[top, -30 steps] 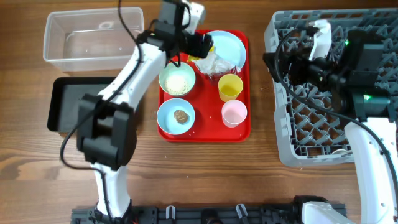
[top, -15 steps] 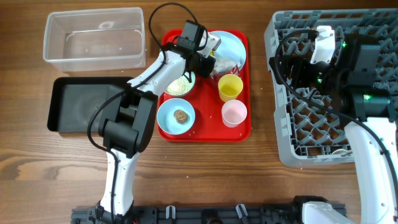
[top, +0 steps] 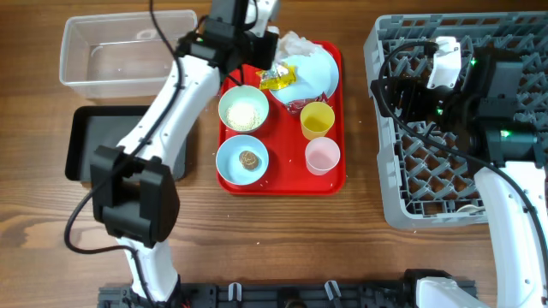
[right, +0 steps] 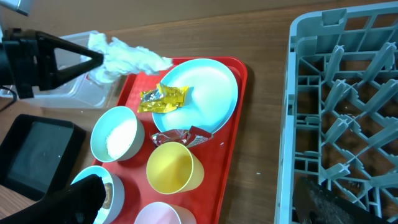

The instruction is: Sort waste into correct bins and load items into the dishwasher rack

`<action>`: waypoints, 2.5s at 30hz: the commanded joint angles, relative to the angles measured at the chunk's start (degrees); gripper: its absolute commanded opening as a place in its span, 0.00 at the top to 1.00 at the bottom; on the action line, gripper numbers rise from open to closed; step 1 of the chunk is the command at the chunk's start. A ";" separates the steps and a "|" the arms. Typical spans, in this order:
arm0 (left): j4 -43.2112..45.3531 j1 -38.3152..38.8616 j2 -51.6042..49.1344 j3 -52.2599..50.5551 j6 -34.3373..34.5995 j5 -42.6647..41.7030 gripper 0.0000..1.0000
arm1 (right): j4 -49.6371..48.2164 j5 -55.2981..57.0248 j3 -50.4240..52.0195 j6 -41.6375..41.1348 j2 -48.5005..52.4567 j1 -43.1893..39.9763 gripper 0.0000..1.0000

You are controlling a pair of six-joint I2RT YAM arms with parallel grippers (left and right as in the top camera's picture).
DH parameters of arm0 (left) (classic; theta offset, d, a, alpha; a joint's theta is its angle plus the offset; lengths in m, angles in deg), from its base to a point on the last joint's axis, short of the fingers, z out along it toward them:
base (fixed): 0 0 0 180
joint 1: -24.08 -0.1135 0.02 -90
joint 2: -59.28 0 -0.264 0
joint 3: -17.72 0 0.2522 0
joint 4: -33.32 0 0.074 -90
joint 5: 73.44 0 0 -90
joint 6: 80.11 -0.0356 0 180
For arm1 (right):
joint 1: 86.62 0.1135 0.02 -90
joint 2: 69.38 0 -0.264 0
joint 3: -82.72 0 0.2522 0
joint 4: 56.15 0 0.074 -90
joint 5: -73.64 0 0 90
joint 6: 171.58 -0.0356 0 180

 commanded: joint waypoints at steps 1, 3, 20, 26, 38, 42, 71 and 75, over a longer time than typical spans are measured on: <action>-1.73 -5.66 2.21 0.83 2.47 4.15 0.96 | -0.13 0.63 -0.39 0.59 0.35 0.24 0.00; -4.42 -11.47 2.34 0.83 2.45 12.79 0.96 | -0.57 0.61 -0.39 0.57 0.50 0.24 0.00; -1.09 -19.74 -0.09 0.81 1.49 6.10 0.00 | 0.11 -0.31 -0.39 0.50 4.94 0.24 0.00; 9.90 -0.55 -4.68 0.81 0.48 6.47 0.00 | 1.53 -0.31 -0.39 0.59 4.94 0.24 0.00; 11.17 3.19 -17.33 0.81 0.72 6.40 0.19 | 3.02 -0.28 -0.39 0.59 4.94 0.24 0.00; 9.97 3.32 -17.38 0.81 0.74 6.38 0.56 | 2.91 -0.28 -0.39 0.59 4.94 0.24 0.00; 0.17 -22.77 -1.70 0.87 -2.56 9.29 0.01 | 2.89 1.73 -0.42 0.59 4.94 0.24 0.00; -0.11 -12.28 -3.17 0.87 -5.60 0.59 0.05 | 2.82 1.73 -0.39 0.61 4.94 0.24 0.00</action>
